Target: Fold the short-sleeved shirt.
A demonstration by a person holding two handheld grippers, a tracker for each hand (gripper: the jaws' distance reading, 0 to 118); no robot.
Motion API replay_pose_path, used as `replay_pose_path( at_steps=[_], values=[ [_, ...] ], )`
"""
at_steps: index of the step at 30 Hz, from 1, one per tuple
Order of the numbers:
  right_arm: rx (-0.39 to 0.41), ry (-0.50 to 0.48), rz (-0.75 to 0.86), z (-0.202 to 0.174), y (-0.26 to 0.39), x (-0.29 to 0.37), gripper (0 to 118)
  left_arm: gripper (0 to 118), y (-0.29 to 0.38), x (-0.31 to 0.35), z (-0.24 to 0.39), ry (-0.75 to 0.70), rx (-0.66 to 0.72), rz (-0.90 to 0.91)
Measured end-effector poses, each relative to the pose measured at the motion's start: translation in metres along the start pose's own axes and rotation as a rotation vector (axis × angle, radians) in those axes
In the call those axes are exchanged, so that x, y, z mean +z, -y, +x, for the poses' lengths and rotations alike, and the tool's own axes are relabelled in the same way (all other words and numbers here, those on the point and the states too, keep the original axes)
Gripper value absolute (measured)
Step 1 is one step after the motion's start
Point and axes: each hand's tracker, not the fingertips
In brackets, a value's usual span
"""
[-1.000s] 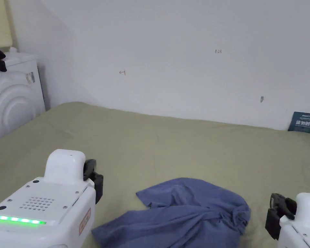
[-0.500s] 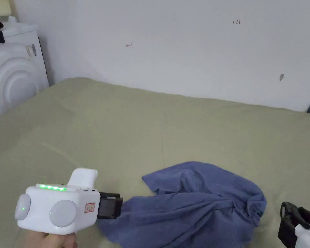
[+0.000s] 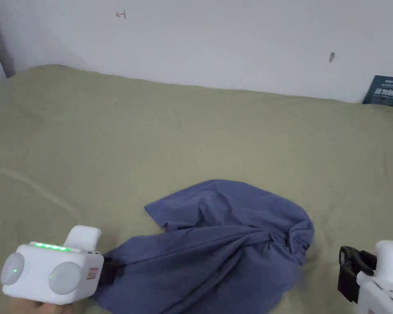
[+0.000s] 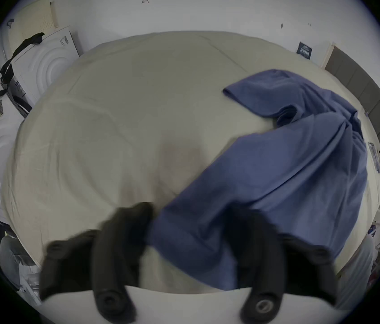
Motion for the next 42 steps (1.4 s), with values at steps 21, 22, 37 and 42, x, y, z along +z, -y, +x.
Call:
replay_pose_path(
  at_steps=[21,22,37,42],
  values=[
    [0.000,-0.063,-0.366,0.054,-0.067,-0.239,118,0,0.000,0.000,-0.011,0.082,0.045,0.003],
    [0.014,-0.069,-0.415,0.050,-0.063,-0.253,116,0,0.000,0.000,-0.011,0.085,0.049,0.002],
    [0.038,-0.101,-0.390,0.031,-0.084,-0.208,11,0,-0.012,0.025,-0.018,0.071,0.076,0.053],
    [0.001,-0.092,-0.221,0.056,-0.136,-0.122,11,0,-0.041,0.092,-0.027,-0.006,0.076,0.214]
  ],
)
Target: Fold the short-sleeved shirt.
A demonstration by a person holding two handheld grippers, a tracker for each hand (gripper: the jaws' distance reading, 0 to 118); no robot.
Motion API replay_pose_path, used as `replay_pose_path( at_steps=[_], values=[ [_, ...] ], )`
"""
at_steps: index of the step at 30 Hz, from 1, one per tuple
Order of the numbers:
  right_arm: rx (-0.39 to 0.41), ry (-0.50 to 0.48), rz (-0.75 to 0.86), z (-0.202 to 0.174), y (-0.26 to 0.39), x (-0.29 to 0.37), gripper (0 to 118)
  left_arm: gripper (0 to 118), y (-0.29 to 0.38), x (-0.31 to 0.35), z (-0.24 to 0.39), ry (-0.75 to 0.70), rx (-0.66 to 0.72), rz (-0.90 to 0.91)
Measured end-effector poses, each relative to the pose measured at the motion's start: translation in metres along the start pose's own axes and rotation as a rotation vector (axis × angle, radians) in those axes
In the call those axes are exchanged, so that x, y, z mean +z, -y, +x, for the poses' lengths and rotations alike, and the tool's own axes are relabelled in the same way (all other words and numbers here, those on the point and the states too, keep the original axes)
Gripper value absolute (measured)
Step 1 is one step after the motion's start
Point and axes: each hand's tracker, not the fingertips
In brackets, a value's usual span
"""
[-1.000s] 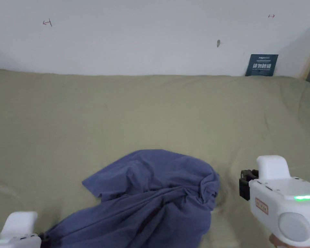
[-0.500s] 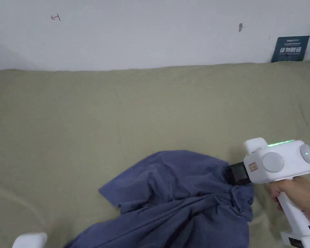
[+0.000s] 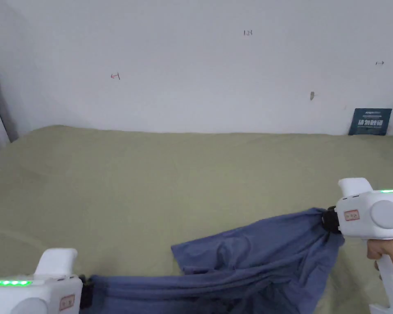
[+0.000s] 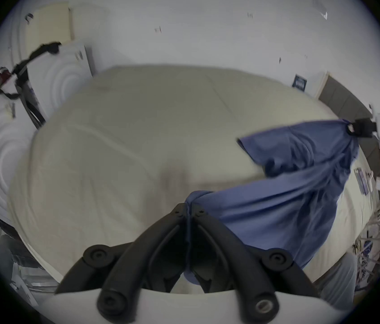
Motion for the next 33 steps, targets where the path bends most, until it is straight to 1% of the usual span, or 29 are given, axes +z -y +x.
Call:
replay_pose_path(
  at_steps=[4,6,7,9,12,14,15,20,22,28,33],
  values=[
    [-0.006,0.013,0.118,0.011,-0.019,0.084,11,0,-0.043,0.055,-0.011,-0.064,0.012,0.138],
    [-0.020,0.015,0.156,0.018,-0.025,0.118,12,0,-0.065,0.077,-0.016,-0.063,0.003,0.172],
    [-0.036,-0.001,0.173,0.018,-0.028,0.135,12,0,-0.077,0.089,-0.016,-0.056,0.011,0.195],
    [-0.050,0.009,0.224,0.020,-0.031,0.162,12,0,-0.099,0.108,-0.014,-0.038,0.009,0.243],
    [-0.056,0.030,0.278,0.019,-0.040,0.192,12,0,-0.129,0.133,-0.004,-0.051,0.000,0.310],
    [-0.046,0.040,0.298,0.017,-0.046,0.208,12,0,-0.143,0.151,0.006,-0.062,-0.006,0.349],
    [-0.038,0.059,0.321,0.017,-0.051,0.212,12,0,-0.151,0.157,0.011,-0.069,-0.011,0.367],
    [-0.042,0.091,0.378,0.020,-0.076,0.231,11,0,-0.183,0.176,0.026,-0.076,-0.017,0.404],
    [-0.040,0.103,0.380,0.019,-0.086,0.234,12,0,-0.196,0.180,0.030,-0.078,-0.020,0.420],
    [-0.034,0.134,0.413,0.025,-0.127,0.216,12,0,-0.244,0.173,0.044,-0.115,-0.038,0.438],
    [-0.064,0.148,0.426,0.033,-0.173,0.179,12,0,-0.290,0.153,0.053,-0.144,-0.034,0.456]
  ],
)
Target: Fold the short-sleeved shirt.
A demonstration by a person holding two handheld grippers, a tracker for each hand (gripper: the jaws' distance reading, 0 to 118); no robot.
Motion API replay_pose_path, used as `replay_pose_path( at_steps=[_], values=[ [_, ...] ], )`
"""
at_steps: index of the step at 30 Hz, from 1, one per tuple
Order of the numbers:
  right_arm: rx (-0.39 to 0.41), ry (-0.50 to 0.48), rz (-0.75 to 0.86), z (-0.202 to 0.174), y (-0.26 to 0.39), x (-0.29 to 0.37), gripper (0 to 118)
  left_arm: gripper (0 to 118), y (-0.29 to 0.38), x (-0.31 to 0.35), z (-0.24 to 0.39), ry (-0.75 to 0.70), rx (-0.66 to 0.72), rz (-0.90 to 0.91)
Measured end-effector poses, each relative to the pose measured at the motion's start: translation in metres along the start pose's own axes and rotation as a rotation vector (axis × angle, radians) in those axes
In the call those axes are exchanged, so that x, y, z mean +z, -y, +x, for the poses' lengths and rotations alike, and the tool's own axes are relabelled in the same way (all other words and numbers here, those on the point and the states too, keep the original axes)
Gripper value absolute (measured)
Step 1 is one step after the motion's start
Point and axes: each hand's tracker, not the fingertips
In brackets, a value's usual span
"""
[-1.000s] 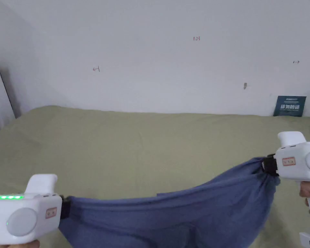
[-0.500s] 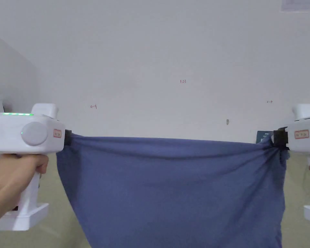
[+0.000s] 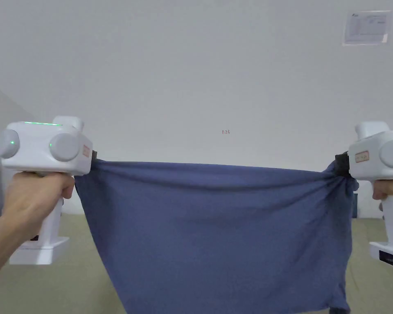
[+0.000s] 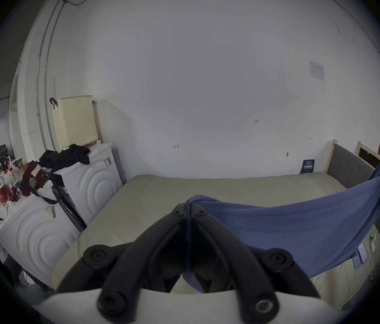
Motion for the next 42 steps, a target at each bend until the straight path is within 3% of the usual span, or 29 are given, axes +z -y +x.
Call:
replay_pose_path(
  at_steps=[6,13,22,30,34,42],
  values=[
    [0.008,0.027,-0.010,-0.011,-0.015,-0.078,12,0,-0.025,-0.059,0.014,-0.020,0.033,0.017],
    [0.020,0.053,-0.030,-0.022,-0.004,-0.144,12,0,-0.014,-0.122,0.029,-0.066,-0.033,0.001],
    [0.027,0.055,-0.159,-0.023,0.091,-0.168,12,0,0.071,-0.150,0.035,-0.003,-0.125,-0.059],
    [-0.011,0.011,-0.283,-0.002,0.248,-0.084,12,0,0.216,-0.096,0.022,0.129,-0.089,-0.231],
    [-0.076,-0.009,-0.365,0.013,0.320,-0.029,12,0,0.292,-0.055,0.010,0.161,-0.092,-0.341],
    [-0.061,-0.017,-0.439,0.016,0.396,0.071,12,0,0.396,0.031,-0.018,0.156,-0.073,-0.456]
  ],
)
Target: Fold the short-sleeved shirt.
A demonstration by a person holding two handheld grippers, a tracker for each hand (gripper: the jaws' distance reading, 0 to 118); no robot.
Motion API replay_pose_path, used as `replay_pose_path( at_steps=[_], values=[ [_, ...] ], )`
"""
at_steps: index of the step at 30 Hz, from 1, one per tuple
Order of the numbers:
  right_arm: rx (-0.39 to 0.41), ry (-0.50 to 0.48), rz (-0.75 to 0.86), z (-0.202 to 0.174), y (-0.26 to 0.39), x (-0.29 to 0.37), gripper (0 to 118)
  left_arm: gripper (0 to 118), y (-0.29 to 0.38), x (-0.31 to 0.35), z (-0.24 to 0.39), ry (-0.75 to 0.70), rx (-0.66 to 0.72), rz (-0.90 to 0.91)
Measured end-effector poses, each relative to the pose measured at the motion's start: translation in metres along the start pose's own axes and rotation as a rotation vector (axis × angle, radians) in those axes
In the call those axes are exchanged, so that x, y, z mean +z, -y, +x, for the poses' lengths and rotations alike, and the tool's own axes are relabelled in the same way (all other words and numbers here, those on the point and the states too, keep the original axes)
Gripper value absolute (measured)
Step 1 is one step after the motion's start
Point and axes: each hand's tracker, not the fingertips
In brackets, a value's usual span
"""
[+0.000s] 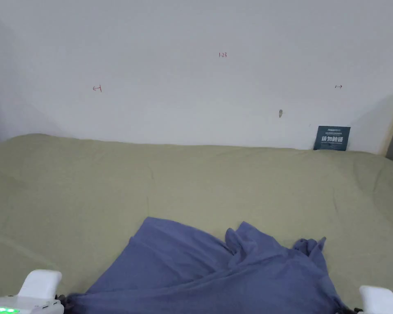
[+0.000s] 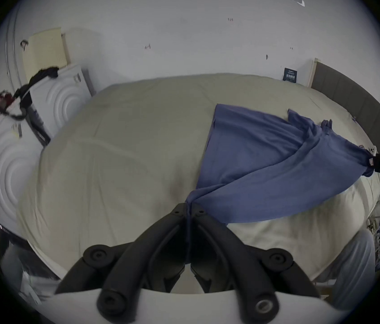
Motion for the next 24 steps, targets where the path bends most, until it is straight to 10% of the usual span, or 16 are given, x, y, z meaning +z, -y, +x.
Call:
replay_pose_path(
  at_steps=[9,11,13,15,21,24],
  values=[
    [-0.027,-0.022,-0.048,-0.002,0.046,0.019,12,0,0.048,0.014,-0.007,0.013,0.040,-0.050],
    [-0.074,-0.027,-0.047,0.001,0.048,0.018,29,2,0.052,0.013,-0.008,0.042,0.052,-0.052],
    [-0.130,-0.066,-0.056,0.006,0.046,0.017,97,47,0.054,0.015,-0.012,0.114,0.091,-0.024],
    [-0.138,-0.066,-0.062,0.008,0.041,0.022,116,118,0.052,0.019,-0.014,0.139,0.139,-0.027],
    [-0.047,-0.051,0.165,-0.022,0.007,0.075,115,115,0.021,0.082,0.003,0.082,0.158,0.196],
    [-0.006,-0.051,0.327,-0.048,-0.004,0.112,103,91,0.003,0.119,0.024,0.070,0.165,0.351]
  ],
)
